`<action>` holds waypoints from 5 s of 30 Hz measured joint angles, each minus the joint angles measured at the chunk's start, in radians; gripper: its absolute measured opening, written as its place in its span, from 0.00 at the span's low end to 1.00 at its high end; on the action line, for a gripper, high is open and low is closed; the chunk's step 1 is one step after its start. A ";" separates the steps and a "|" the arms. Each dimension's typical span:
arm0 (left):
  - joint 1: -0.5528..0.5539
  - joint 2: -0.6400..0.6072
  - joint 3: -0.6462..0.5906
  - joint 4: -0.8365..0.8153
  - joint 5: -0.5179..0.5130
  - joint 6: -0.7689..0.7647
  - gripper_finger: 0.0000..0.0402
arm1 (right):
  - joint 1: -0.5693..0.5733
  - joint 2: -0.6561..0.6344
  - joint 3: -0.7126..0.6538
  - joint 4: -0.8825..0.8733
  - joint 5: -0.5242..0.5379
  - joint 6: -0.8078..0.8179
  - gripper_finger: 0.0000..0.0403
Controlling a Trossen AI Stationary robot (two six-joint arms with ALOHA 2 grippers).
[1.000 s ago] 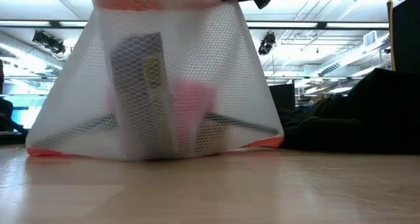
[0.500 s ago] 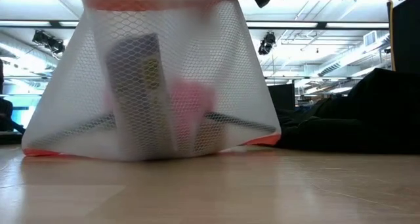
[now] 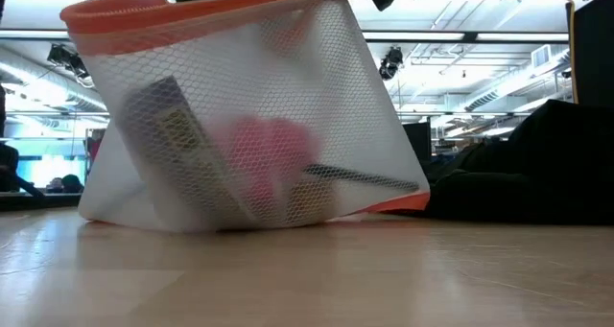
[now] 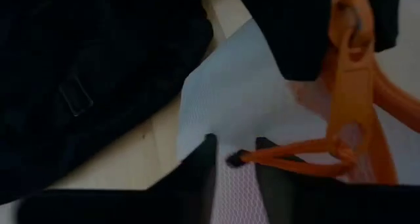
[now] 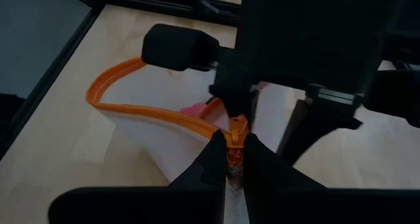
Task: Unpack backpack
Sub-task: Close the zip bag
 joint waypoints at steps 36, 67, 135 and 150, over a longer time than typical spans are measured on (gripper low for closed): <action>-0.022 -0.015 0.064 -0.163 -0.094 0.019 0.00 | 0.008 0.000 0.000 -0.137 -0.028 0.018 0.29; -0.029 -0.101 0.064 -0.209 -0.115 -0.007 0.00 | 0.004 0.101 0.000 -0.047 -0.083 -0.137 0.28; -0.033 0.014 -0.049 0.092 0.064 -0.059 0.32 | 0.026 0.096 0.000 0.058 0.027 -0.134 0.01; -0.039 -0.002 -0.049 0.014 -0.031 0.000 0.00 | 0.026 0.096 0.000 0.024 0.020 -0.136 0.08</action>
